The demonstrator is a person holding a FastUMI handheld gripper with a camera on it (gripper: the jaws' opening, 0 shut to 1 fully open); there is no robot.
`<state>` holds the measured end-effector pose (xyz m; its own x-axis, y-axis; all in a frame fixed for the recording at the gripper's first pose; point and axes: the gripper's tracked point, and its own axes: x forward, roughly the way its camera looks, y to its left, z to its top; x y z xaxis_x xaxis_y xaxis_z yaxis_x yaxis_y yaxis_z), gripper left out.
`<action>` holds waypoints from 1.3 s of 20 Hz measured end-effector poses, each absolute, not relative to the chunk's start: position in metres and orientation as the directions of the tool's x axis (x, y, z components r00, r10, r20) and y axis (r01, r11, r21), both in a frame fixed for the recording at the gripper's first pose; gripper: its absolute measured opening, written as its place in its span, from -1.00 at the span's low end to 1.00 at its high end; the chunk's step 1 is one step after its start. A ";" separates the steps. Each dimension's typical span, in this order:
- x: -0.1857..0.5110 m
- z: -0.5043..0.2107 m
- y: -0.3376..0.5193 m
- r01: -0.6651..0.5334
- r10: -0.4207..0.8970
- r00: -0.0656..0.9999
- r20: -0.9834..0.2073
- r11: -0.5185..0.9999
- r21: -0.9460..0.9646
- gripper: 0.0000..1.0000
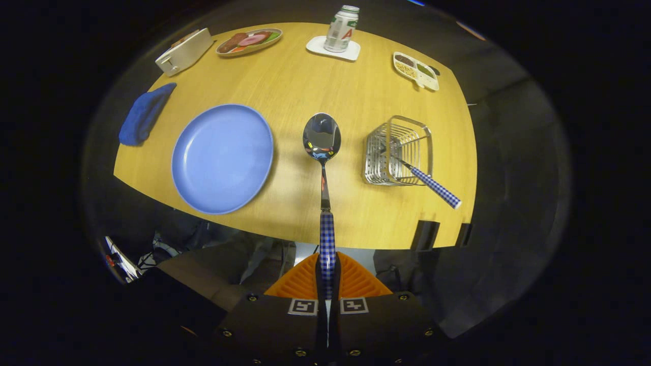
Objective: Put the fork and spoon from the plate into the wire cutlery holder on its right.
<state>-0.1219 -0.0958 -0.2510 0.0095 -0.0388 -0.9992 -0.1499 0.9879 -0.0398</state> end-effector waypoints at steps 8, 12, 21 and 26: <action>-0.125 -0.233 -0.156 -0.140 -0.104 -0.029 -0.994 0.985 -0.099 -0.97; -0.121 -0.237 -0.177 -0.150 -0.134 -0.091 -0.987 0.981 -0.119 -0.96; -0.087 -0.260 -0.197 -0.289 -0.245 -0.260 -0.934 0.943 -0.167 -0.96; -0.072 -0.271 -0.202 -0.325 -0.270 -0.324 -0.907 0.932 -0.161 -0.96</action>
<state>-0.0724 -0.2021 -0.2712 -0.3237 -0.2701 -0.9068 -0.3251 0.9318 -0.1614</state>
